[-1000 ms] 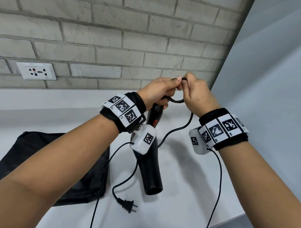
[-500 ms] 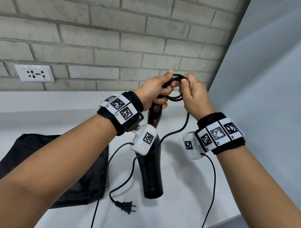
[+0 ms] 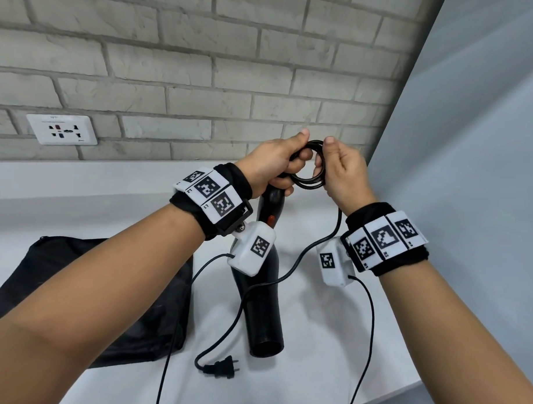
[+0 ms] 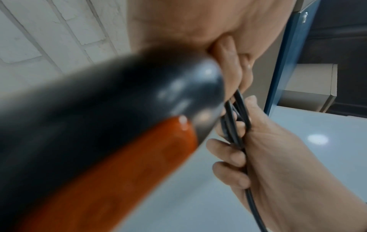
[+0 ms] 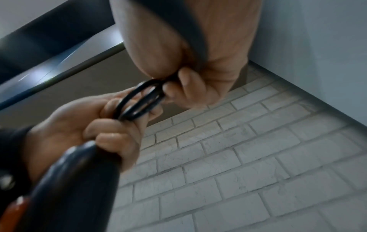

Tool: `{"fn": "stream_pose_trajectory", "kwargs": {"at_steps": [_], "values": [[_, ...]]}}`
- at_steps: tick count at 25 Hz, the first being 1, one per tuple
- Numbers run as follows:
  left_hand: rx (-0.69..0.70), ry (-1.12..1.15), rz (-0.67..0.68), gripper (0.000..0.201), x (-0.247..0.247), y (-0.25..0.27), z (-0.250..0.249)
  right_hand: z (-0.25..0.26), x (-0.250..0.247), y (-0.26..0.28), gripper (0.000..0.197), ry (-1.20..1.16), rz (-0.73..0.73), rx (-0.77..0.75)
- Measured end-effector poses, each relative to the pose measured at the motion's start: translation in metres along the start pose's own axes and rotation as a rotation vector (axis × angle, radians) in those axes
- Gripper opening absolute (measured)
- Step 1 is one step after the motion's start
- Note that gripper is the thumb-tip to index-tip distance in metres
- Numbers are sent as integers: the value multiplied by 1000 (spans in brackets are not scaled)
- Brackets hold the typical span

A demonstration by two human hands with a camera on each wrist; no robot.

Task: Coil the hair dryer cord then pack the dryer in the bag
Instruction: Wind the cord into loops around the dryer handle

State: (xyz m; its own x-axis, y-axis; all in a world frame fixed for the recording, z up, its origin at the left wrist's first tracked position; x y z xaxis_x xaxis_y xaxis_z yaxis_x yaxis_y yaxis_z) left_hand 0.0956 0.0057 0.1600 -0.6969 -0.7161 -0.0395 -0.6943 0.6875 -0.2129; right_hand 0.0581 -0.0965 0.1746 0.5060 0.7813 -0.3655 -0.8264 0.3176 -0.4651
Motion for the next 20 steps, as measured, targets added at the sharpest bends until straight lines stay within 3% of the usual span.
{"fn": "stream_pose_trajectory", "kwargs": {"at_steps": [3,5,7,11,14,20], "values": [[22,-21,1,45,0,1,-2,8,-1,6,21,87,13,-211],[29,-52,22,46,2,1,-3,10,0,7,22,148,27,-216],[31,-71,28,46,3,1,-5,8,2,5,22,119,25,-147],[42,-62,-15,46,-3,0,-5,-3,10,-2,35,-385,166,161],[55,-64,-31,46,-8,-2,-6,-4,18,-2,35,-629,266,275],[65,-60,16,46,-4,-1,0,-6,18,-8,40,-458,222,326]]}}
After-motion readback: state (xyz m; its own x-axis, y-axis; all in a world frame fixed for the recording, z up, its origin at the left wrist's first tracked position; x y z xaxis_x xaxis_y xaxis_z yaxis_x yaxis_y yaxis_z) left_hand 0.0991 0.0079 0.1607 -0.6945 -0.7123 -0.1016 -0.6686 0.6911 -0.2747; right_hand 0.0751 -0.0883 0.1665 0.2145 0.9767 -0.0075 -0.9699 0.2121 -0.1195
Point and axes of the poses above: each hand's wrist, its own y-axis away from the middle knuckle, its own x-axis out of the palm, z = x × y, the point moved 6 cm from there along -y, towards the middle knuckle, and after that the axes turned 9 degrees about x, right-handed, at the moved point
